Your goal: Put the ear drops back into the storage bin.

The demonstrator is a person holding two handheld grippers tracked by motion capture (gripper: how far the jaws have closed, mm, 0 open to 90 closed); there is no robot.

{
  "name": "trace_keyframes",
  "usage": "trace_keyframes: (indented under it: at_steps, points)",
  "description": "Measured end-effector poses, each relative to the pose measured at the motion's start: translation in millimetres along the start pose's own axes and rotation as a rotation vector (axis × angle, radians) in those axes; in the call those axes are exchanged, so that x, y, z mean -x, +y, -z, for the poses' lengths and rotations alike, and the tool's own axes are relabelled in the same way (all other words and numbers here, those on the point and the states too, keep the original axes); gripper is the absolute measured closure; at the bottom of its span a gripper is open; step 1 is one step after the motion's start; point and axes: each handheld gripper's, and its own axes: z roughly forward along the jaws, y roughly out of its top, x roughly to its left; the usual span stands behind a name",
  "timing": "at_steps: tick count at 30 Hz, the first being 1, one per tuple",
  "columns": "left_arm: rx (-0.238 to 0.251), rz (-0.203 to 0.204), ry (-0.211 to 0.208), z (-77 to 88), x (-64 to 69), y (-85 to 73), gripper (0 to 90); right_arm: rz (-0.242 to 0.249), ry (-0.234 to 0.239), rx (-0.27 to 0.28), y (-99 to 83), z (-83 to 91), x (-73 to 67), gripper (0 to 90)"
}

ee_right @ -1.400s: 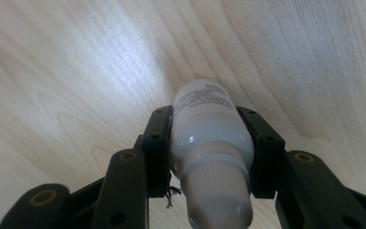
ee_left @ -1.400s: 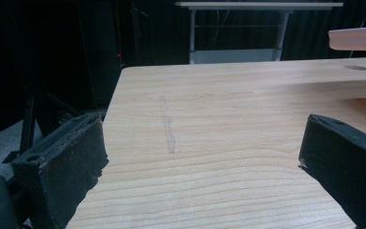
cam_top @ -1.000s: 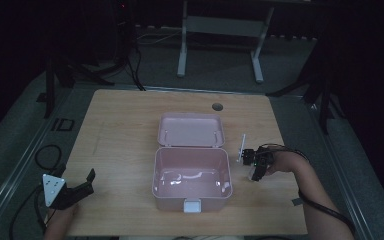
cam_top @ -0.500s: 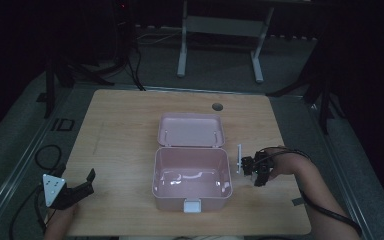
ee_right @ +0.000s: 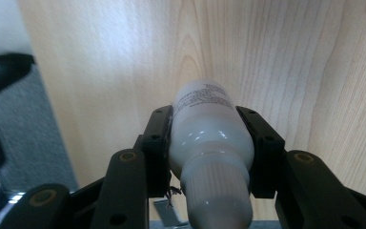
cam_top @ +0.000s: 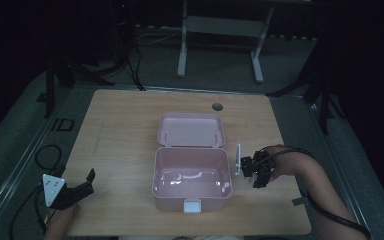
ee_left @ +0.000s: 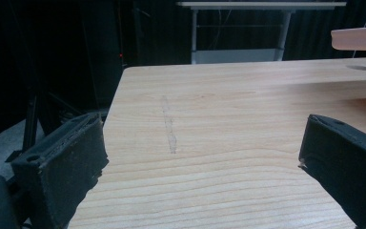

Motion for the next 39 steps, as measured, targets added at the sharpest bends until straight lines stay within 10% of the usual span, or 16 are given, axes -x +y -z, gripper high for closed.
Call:
trace_keyframes:
  at_steps: [39]
  points:
    - [-0.002,0.0,-0.001,-0.1,-0.2,0.2,2.0,0.037,-0.039,0.002,56.0,78.6,-12.9,59.8]
